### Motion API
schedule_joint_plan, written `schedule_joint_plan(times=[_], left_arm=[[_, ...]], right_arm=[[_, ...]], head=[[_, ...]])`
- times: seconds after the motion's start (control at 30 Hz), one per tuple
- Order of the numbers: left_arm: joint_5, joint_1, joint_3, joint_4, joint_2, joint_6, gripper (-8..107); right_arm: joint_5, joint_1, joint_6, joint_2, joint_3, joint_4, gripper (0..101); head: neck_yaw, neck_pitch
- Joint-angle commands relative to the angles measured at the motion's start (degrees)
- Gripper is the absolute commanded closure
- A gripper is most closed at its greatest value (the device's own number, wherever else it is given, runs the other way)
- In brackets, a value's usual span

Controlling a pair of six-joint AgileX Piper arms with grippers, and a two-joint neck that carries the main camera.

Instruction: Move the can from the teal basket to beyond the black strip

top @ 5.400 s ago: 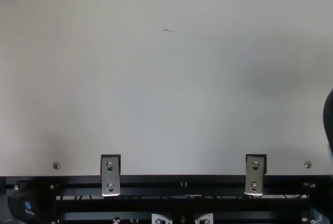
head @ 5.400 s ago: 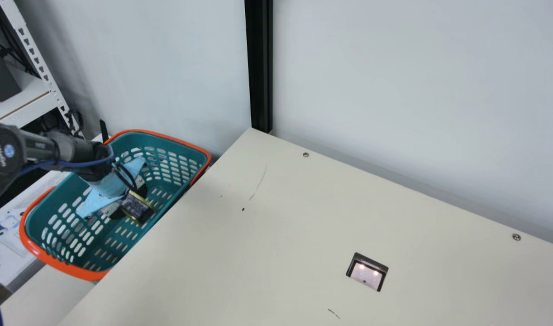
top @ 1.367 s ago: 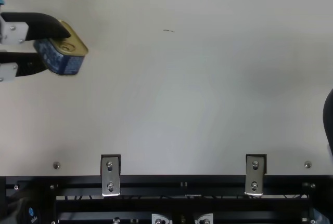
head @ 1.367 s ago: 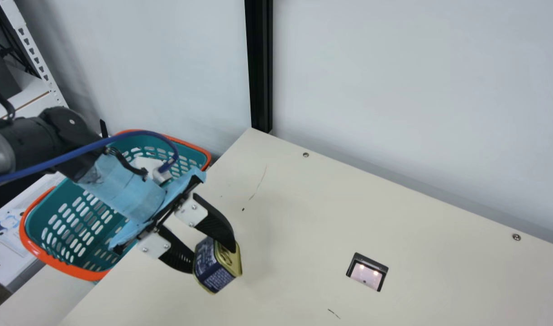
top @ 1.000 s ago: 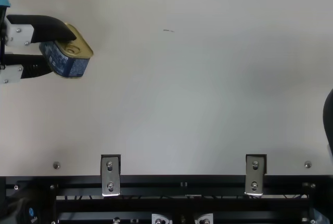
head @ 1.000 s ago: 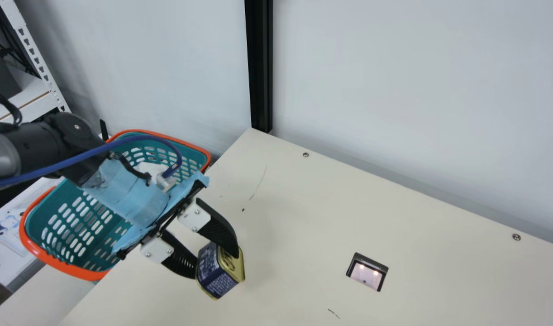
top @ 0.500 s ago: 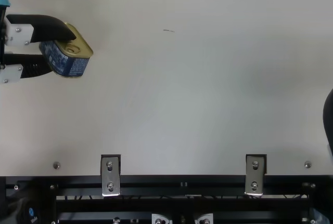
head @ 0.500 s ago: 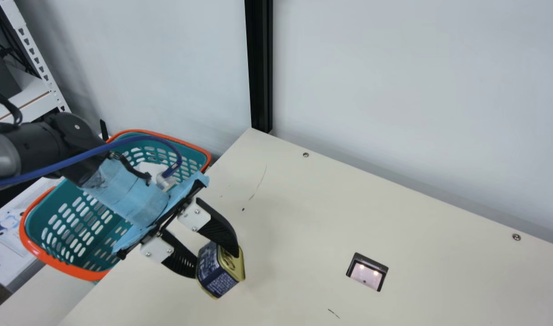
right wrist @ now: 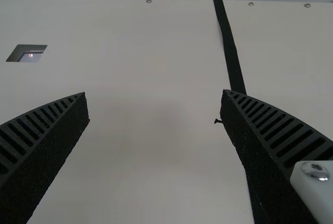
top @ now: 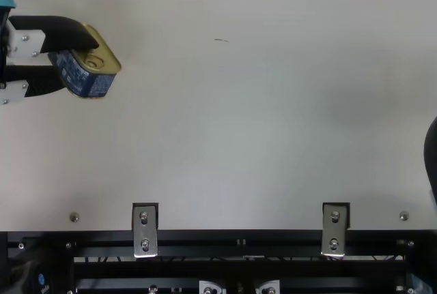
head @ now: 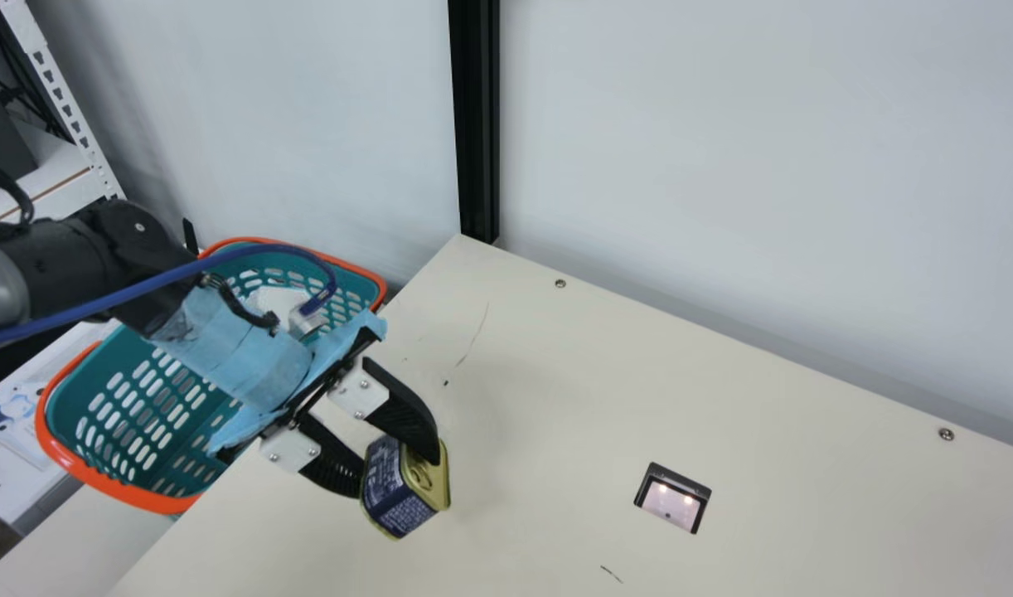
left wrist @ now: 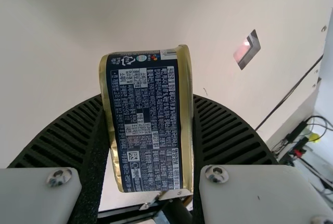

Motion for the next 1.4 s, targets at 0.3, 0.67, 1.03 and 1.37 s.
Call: schedule_joint_plan(times=[0.3,0.67,1.03,1.37], left_arm=[[-10.05,-7.82,0.71,0.94,-9.77,5.96,89],[-16.50,-11.86,1.90,0.52,-13.65,9.70,89],[-16.37,-11.86,1.90,0.54,-13.65,9.70,89],[-16.37,-11.86,1.90,0.54,-13.65,9.70,89]], right_arm=[[0.00,0.00,0.00,0.00,0.00,0.00,0],[0.00,0.00,0.00,0.00,0.00,0.00,0],[0.00,0.00,0.00,0.00,0.00,0.00,0],[0.00,0.00,0.00,0.00,0.00,0.00,0]], head=[[0.62,-2.42],[0.32,-2.00],[-14.74,2.96],[-26.09,9.21]])
